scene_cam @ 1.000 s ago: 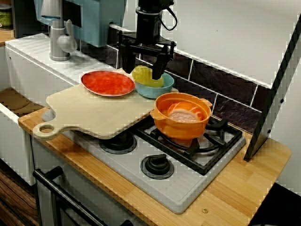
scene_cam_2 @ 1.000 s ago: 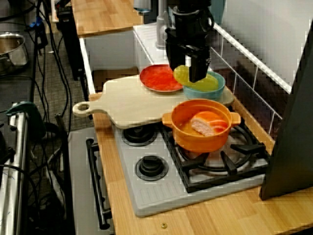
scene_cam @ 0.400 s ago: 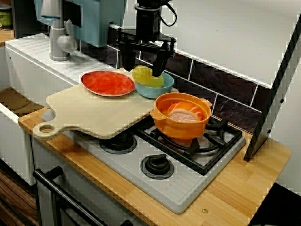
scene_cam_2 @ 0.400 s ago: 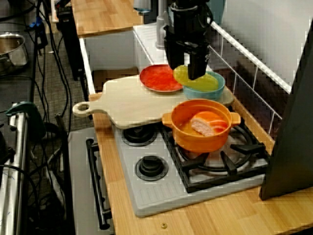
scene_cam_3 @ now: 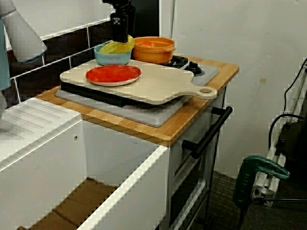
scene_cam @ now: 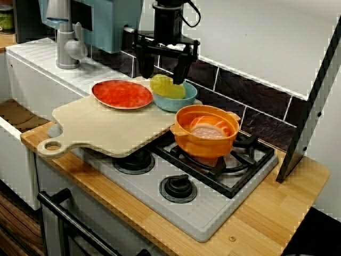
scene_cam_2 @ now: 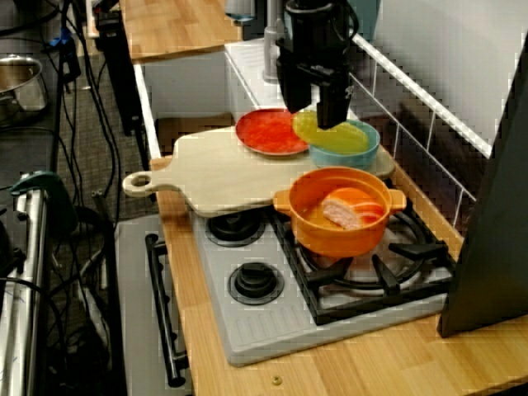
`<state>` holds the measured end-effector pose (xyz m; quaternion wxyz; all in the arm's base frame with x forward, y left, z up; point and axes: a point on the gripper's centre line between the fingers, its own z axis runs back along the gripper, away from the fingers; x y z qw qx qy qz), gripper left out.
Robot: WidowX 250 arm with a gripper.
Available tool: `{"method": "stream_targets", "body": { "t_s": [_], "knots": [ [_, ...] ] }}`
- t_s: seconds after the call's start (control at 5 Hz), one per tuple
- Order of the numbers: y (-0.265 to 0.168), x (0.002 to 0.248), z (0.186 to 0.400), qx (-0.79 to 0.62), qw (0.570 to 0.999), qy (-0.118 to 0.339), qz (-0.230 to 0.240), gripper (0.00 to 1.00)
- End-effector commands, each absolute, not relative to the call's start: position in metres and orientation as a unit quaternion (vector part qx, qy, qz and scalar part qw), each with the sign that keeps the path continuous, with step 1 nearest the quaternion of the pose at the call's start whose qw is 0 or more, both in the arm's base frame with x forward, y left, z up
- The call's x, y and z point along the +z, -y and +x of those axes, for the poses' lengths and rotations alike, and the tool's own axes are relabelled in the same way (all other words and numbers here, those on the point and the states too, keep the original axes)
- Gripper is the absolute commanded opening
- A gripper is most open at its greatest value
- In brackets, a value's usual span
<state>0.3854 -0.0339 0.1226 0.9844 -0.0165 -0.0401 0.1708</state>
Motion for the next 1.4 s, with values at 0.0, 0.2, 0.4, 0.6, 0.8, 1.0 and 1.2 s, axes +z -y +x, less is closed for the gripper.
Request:
{"method": "stream_targets", "body": {
  "t_s": [0.0,0.2,0.4,0.6,0.8,1.0,1.2],
  "knots": [
    [0.038,0.165,0.382,0.149,0.984,0.096,-0.030,1.00],
    [0.042,0.166,0.381,0.134,0.985,0.102,-0.029,1.00],
    [0.049,0.166,0.379,0.115,0.987,0.114,-0.020,1.00],
    [0.056,0.167,0.378,0.094,0.988,0.121,-0.014,1.00],
    [0.061,0.165,0.378,0.069,0.990,0.123,-0.012,1.00],
    [0.066,0.164,0.378,0.060,0.990,0.125,-0.007,1.00],
    [0.069,0.164,0.379,0.052,0.990,0.128,-0.006,1.00]
  ]
}}
